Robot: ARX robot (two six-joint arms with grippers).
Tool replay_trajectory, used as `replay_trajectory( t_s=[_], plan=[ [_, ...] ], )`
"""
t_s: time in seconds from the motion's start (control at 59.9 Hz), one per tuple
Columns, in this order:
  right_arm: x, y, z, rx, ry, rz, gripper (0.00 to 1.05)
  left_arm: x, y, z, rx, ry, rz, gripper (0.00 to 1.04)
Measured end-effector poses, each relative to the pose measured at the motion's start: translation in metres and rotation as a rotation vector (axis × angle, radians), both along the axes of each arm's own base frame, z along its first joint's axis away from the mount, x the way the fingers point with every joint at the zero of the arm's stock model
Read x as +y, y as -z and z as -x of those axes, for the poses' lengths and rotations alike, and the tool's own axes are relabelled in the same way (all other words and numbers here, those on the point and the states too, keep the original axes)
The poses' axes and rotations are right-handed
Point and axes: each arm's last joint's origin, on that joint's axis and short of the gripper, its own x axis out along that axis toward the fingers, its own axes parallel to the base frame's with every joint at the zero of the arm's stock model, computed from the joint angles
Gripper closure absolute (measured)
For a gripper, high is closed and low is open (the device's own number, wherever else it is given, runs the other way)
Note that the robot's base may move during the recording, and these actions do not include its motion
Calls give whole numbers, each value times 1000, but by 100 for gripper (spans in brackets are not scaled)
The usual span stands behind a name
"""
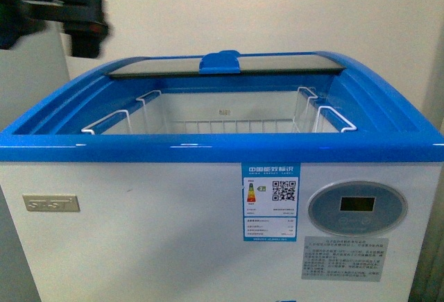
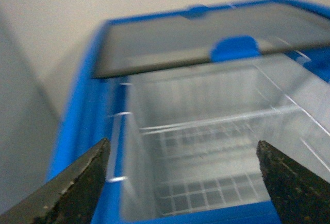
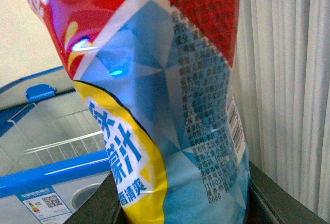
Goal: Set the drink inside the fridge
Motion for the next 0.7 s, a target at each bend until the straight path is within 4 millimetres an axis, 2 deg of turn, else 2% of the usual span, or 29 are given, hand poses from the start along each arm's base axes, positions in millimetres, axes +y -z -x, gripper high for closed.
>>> replay_trajectory(
  t_s=[0.017, 0.067, 0.117, 0.217, 0.284, 0.334, 0.434, 0.5, 0.584, 0.701],
  plan=[
    [-1, 1, -2, 54, -27, 10, 64, 11, 1, 20, -35, -77, 30, 25],
    [-4, -9, -3, 270, -160, 21, 64, 30, 12, 58, -68, -176, 67, 36],
    [-6, -17, -6, 417, -276, 37, 64, 40, 24, 82, -82, -207, 89, 45],
    [-5, -25, -24, 480, -476, 119, 64, 44, 43, 102, -72, -210, 99, 57],
    [-6, -48, -55, 403, -626, 328, 64, 46, 68, 113, -25, -199, 96, 71],
    [-7, -65, -84, 376, -661, 477, 64, 48, 83, 121, 0, -195, 94, 82],
    [1, -83, -138, 387, -744, 705, 64, 54, 93, 136, -11, -198, 98, 102],
    [15, -87, -181, 439, -817, 899, 64, 60, 99, 145, -16, -191, 102, 102],
    [40, -80, -234, 543, -906, 1143, 64, 63, 109, 155, -11, -205, 102, 102],
    [61, -73, -275, 597, -962, 1322, 64, 63, 115, 162, -15, -202, 103, 102]
  ],
)
